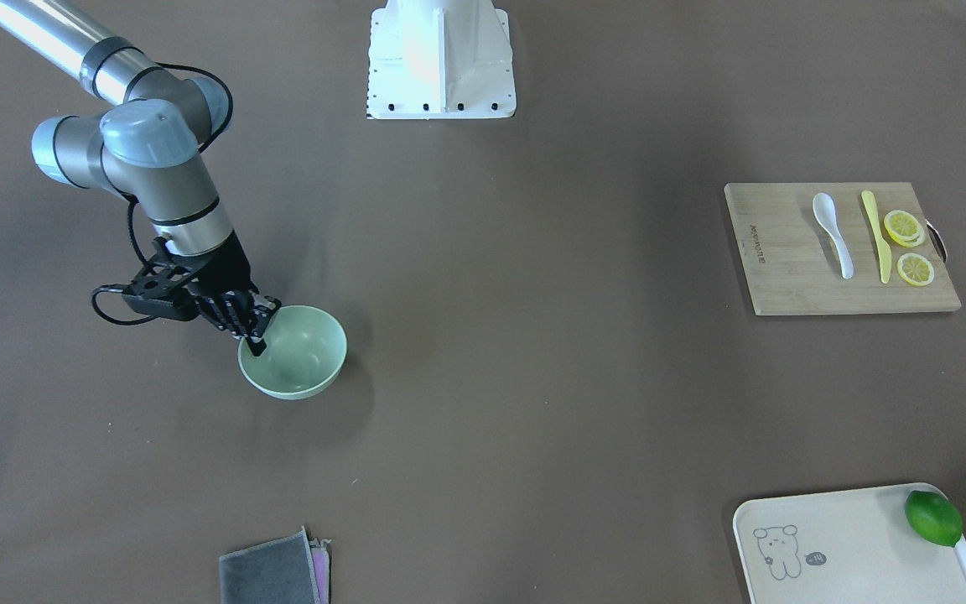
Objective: Place spoon in bowl
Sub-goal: 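Drag the green bowl with the right gripper toward the table center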
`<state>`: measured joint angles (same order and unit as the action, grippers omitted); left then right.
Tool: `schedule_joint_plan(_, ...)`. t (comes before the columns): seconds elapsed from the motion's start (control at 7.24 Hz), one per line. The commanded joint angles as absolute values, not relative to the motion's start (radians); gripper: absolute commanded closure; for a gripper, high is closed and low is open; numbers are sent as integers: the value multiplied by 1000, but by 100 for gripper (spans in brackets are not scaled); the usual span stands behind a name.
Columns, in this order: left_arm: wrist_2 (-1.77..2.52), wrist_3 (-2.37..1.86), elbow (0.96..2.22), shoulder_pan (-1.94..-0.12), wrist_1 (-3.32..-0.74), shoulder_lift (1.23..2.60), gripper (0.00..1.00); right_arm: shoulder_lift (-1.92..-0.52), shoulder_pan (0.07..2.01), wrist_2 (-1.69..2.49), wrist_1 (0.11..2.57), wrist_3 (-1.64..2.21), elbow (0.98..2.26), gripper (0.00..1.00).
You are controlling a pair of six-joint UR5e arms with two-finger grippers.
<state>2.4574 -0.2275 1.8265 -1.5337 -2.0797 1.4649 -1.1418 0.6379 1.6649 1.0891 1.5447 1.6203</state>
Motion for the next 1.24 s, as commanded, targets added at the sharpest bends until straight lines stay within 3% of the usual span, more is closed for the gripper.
schedule_joint_plan(0.0,2459,-229,1825,-1532,-2083,1465,2,-943,501,1608,1285,1693,1609,100)
schedule_joint_plan(0.28,2459,-229,1825,-1526,-2083,1466,2,-870,379,1574,1374,1813,1605,100)
schedule_joint_plan(0.41,2459,-230,1827,-1526,-2083,1466,2,-862,353,1540,1379,1825,1592,77)
schedule_joint_plan(0.55,2459,-230,1827,-1525,-2083,1466,2,-862,351,1517,1384,1815,1592,30)
schedule_joint_plan(0.69,2460,-233,1827,-1525,-2082,1465,2,-859,356,1478,1384,1775,1606,0)
schedule_joint_plan(1.11,2476,-638,1835,-1418,-2168,1428,2,-899,580,1716,1525,1541,1771,0)
